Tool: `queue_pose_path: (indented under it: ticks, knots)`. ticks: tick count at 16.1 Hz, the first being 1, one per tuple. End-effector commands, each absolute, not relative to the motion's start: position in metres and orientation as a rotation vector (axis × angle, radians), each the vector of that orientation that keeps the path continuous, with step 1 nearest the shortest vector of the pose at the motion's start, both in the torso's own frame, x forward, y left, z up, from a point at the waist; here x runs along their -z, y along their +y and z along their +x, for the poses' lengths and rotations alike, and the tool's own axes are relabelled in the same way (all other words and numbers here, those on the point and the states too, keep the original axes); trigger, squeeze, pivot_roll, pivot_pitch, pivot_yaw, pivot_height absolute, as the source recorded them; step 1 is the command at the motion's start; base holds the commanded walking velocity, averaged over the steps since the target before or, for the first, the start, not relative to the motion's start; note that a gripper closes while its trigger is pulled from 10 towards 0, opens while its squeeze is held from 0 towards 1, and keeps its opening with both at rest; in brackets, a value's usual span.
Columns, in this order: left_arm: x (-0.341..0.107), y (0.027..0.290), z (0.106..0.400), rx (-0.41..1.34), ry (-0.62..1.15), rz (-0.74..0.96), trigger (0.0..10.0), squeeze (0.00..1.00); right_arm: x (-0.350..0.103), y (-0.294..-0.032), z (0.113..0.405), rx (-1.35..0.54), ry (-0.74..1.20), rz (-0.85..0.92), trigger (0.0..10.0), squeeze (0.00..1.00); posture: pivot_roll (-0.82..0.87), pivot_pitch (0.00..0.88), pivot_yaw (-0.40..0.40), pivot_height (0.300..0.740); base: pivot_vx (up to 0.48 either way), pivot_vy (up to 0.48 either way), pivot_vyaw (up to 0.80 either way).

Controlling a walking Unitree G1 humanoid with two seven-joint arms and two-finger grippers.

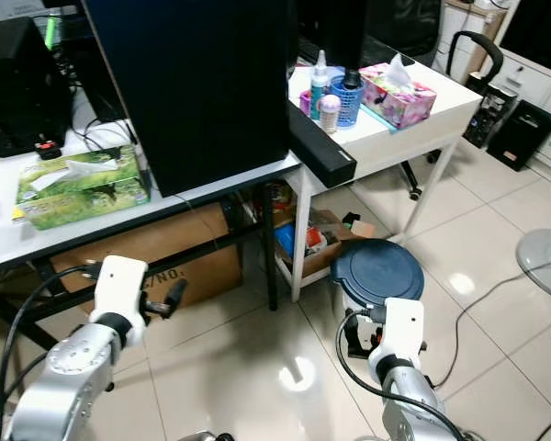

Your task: Picking trash to rubbish bin

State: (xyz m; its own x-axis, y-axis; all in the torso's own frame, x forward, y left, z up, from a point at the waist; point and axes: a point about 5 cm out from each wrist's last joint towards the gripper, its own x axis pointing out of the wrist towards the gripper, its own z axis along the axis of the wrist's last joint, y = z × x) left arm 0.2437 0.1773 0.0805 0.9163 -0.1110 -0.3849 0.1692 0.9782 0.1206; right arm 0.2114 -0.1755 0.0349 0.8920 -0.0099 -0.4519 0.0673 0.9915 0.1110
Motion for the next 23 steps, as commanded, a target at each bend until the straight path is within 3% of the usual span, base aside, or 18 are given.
queue_pose_path:
  ticks: [1,6,16,23]
  knots:
    - [-0.083,0.171,0.241,0.167,0.379,0.139,10.0,0.00,-0.037,-0.178,0.211,0.046,0.475,0.129,10.0,0.00,-0.11,0.033,0.031,0.740,0.000,0.000,0.00]
    - [-0.085,0.170,0.243,0.158,0.381,0.179,10.0,0.00,-0.041,-0.178,0.214,0.043,0.474,0.129,10.0,0.00,-0.11,0.026,0.027,0.740,-0.048,0.000,0.00]
    - [-0.093,0.170,0.245,0.173,0.357,0.216,10.0,0.00,-0.043,-0.177,0.219,0.031,0.456,0.109,10.0,0.00,-0.10,0.007,0.024,0.740,-0.297,0.000,0.00]
    - [-0.098,0.170,0.248,0.173,0.309,0.252,10.0,0.00,-0.054,-0.174,0.232,0.022,0.327,0.032,10.0,0.00,-0.09,0.000,0.021,0.740,-0.305,0.000,0.00]
